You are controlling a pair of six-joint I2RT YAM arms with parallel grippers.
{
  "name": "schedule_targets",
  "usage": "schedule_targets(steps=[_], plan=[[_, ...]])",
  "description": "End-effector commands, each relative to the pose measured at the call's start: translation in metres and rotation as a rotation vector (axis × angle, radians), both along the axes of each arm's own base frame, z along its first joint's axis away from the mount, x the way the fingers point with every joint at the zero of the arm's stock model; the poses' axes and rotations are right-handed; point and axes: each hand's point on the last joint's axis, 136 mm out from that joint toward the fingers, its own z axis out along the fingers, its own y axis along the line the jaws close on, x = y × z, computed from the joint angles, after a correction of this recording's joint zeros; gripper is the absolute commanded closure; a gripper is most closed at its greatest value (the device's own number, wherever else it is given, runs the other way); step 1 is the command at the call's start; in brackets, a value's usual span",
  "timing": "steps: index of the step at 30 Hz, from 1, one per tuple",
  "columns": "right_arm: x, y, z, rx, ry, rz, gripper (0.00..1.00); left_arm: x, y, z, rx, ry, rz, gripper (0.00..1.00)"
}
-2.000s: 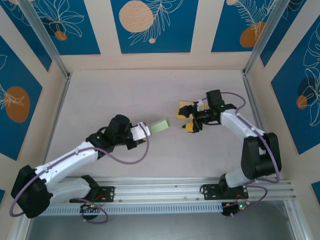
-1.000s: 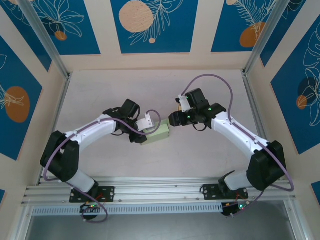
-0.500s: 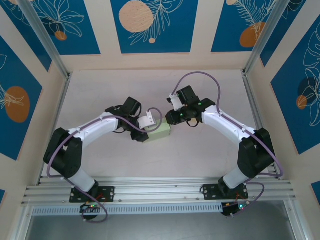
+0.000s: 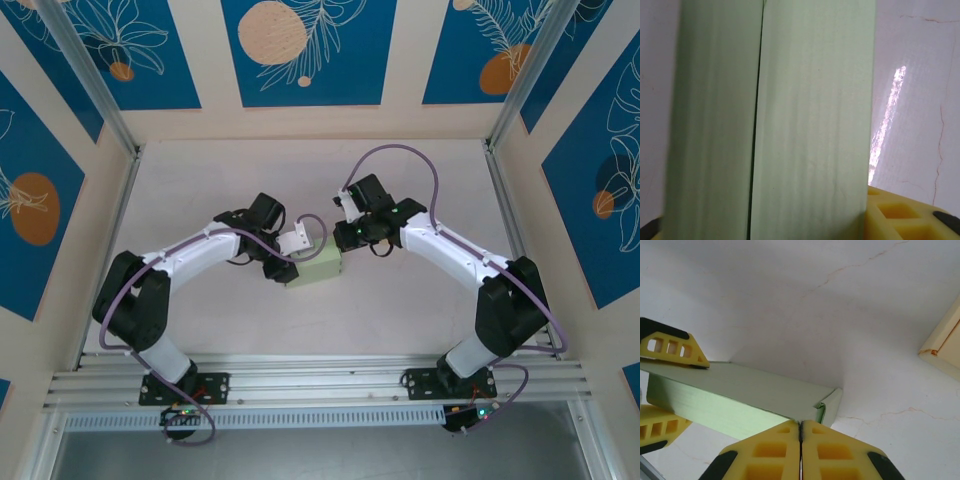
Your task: Fold the paper box
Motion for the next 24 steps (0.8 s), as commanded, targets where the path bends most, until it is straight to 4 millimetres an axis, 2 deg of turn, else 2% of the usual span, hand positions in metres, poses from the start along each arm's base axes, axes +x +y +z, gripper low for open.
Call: schedule_targets(steps=[1,10,20,24], plan=[[-0.004,0.010,0.003,0.019,0.032,-0.027,0.90,0.013,0.001,0.003,-0.012,-0.033,0.045,0.53],[-0.008,0.005,-0.015,-0.049,0.023,-0.046,0.92,0.013,0.003,0.002,-0.008,-0.044,0.057,0.51],[-0.007,-0.004,-0.019,-0.079,-0.008,-0.060,0.94,0.015,0.008,0.004,0.002,-0.073,0.073,0.49],[-0.012,-0.003,-0.024,-0.078,0.002,-0.059,0.98,0.016,0.009,0.005,0.001,-0.080,0.084,0.42]])
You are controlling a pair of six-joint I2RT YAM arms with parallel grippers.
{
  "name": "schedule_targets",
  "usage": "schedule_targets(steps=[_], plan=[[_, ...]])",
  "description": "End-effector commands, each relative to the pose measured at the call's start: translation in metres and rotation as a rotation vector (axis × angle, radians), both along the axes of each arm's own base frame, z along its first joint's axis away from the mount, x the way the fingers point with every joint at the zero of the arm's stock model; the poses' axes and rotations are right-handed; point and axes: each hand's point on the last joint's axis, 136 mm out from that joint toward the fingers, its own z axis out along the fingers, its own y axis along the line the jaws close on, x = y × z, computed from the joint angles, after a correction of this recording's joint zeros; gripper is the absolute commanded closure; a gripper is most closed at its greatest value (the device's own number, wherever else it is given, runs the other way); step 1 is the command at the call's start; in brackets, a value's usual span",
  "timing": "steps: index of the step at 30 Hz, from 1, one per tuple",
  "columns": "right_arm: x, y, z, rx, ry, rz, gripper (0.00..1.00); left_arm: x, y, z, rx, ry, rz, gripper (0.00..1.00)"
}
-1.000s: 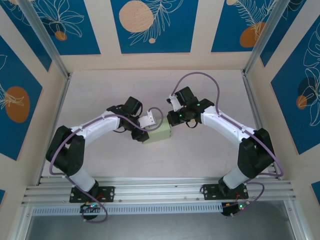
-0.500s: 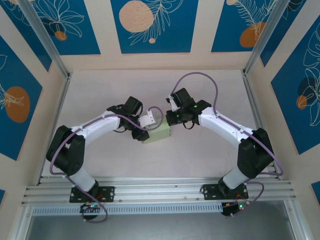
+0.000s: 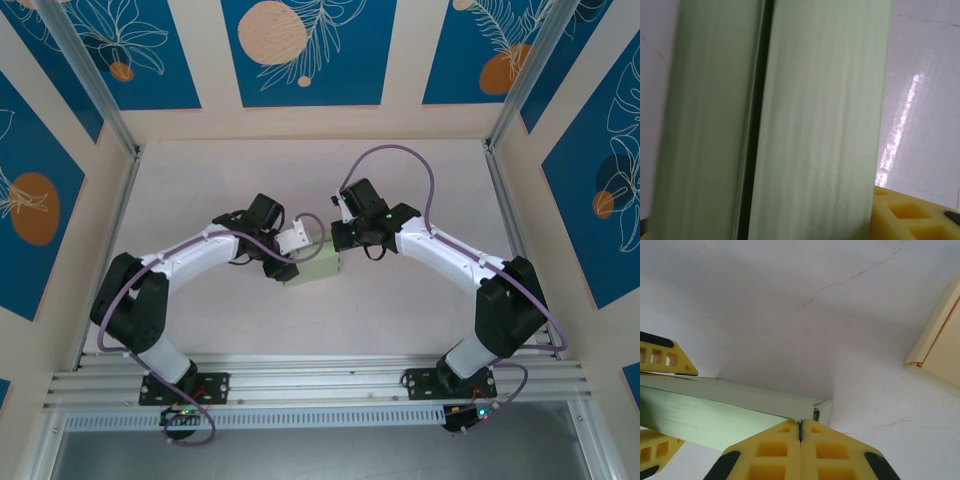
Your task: Fold the paper box
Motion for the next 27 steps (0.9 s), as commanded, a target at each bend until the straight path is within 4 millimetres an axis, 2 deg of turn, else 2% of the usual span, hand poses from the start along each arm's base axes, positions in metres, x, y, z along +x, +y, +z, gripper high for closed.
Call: schedule_targets(steps=[1,8,14,17,27], plan=[[-0.023,-0.006,-0.022,-0.045,0.074,0.010,0.98,0.005,0.005,0.006,-0.010,-0.031,0.030,0.40],[-0.025,-0.009,-0.022,-0.046,0.052,0.007,0.98,0.013,0.008,0.015,-0.030,-0.096,0.081,0.38],[-0.031,-0.002,-0.020,-0.008,0.079,-0.005,0.99,0.016,0.008,0.012,-0.032,-0.096,0.110,0.51],[-0.033,0.003,-0.020,0.013,0.090,-0.015,0.99,0.015,0.006,0.010,-0.047,-0.079,0.113,0.54],[-0.032,0.006,-0.018,0.014,0.051,-0.064,1.00,0.012,0.005,0.008,-0.051,-0.076,0.102,0.52]])
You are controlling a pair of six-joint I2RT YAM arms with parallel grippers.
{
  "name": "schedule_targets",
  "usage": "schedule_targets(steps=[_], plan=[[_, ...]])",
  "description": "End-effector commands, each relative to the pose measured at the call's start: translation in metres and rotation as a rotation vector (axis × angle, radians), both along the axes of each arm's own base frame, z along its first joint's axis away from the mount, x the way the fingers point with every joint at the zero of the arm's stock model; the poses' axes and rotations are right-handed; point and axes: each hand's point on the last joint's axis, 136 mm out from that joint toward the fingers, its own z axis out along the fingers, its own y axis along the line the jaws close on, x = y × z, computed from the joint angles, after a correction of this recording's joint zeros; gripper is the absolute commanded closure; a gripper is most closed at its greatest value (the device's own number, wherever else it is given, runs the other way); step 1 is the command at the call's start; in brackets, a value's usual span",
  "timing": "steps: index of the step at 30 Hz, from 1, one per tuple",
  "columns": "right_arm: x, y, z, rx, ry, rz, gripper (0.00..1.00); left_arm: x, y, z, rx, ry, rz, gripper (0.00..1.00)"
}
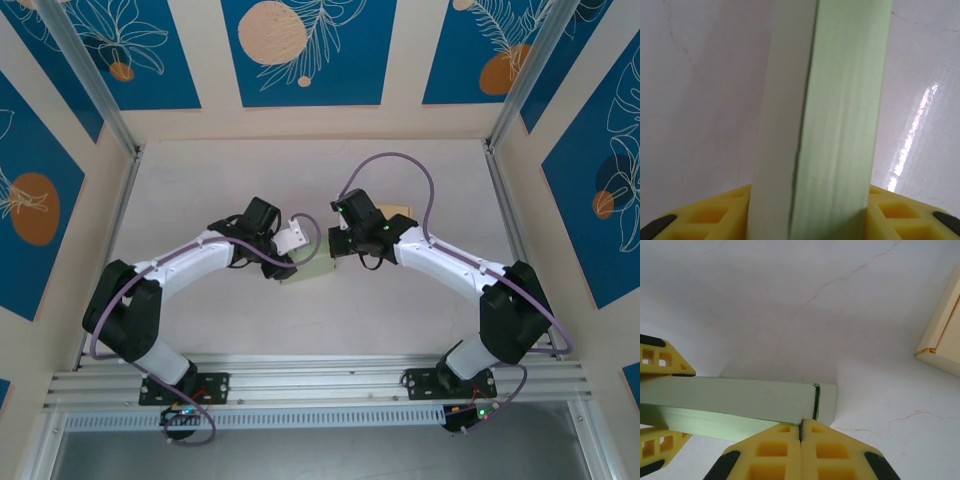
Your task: Fold the paper box
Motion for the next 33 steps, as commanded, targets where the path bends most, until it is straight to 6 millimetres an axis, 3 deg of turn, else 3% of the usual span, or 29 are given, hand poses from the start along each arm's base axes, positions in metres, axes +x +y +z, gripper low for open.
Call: schedule_targets(steps=[1,5,11,19,23,27,33], plan=[[-0.021,0.000,-0.014,-0.013,0.066,0.012,1.00,0.008,0.000,0.005,-0.029,-0.028,0.037,0.52],[-0.020,-0.006,-0.016,-0.040,0.060,0.000,1.00,0.007,0.002,0.005,-0.027,-0.029,0.039,0.45],[-0.020,-0.008,-0.017,-0.050,0.054,0.004,1.00,0.009,0.000,0.025,-0.089,-0.090,0.069,0.23],[-0.022,-0.009,-0.022,-0.053,0.060,0.005,1.00,0.008,0.011,0.058,-0.165,-0.197,0.150,0.14],[-0.023,-0.009,-0.022,-0.055,0.061,0.004,1.00,0.009,0.025,0.074,-0.173,-0.223,0.258,0.20],[-0.021,-0.008,-0.019,-0.050,0.054,0.005,1.00,-0.002,0.035,0.085,-0.160,-0.165,0.314,0.28],[-0.021,-0.007,-0.017,-0.049,0.049,0.012,1.00,-0.010,0.057,0.068,-0.017,-0.071,0.403,0.47]])
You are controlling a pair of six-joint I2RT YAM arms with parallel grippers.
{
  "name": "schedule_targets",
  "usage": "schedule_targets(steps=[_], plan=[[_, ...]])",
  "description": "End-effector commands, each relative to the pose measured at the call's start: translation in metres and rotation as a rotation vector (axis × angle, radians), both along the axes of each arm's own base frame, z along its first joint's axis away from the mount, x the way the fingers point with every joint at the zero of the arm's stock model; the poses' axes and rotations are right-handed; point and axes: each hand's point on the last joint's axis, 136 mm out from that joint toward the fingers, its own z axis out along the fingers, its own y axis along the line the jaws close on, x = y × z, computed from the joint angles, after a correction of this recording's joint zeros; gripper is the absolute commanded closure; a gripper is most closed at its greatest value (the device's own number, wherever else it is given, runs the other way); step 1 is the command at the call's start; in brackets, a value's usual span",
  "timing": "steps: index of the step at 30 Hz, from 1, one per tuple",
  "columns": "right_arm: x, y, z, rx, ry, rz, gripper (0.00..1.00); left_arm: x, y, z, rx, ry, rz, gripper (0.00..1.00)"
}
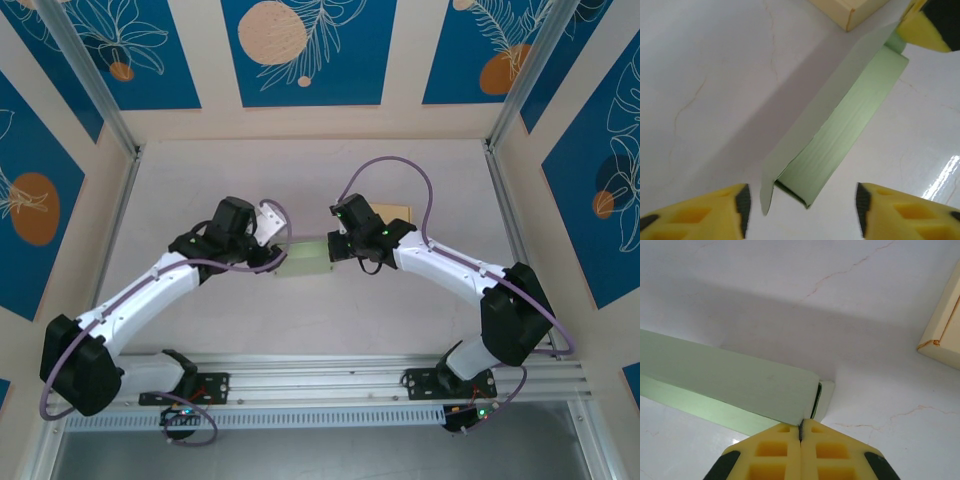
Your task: Fold the paper box
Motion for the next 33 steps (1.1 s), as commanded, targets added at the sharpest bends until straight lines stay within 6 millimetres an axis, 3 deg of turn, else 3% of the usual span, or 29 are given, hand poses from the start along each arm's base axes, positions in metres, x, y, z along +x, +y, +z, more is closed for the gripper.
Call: schedule_targets(steps=[1,4,11,17,24,33], plan=[[-0.014,-0.007,-0.011,-0.038,0.054,0.007,1.00,-0.007,0.025,-0.019,0.103,0.097,0.097,0.49],[-0.015,-0.006,-0.010,-0.033,0.057,0.010,1.00,-0.008,0.028,-0.026,0.118,0.116,0.105,0.50],[-0.015,-0.004,-0.008,-0.026,0.055,0.013,1.00,-0.003,0.037,-0.036,0.173,0.122,0.146,0.67],[-0.016,-0.005,-0.009,-0.028,0.057,0.012,1.00,0.003,0.029,-0.038,0.140,0.128,0.146,0.71],[-0.016,-0.005,-0.009,-0.030,0.057,0.015,1.00,0.014,0.020,-0.032,0.075,0.101,0.169,0.89],[-0.016,-0.005,-0.010,-0.026,0.054,0.015,1.00,0.017,0.018,-0.033,0.068,0.104,0.173,0.94]])
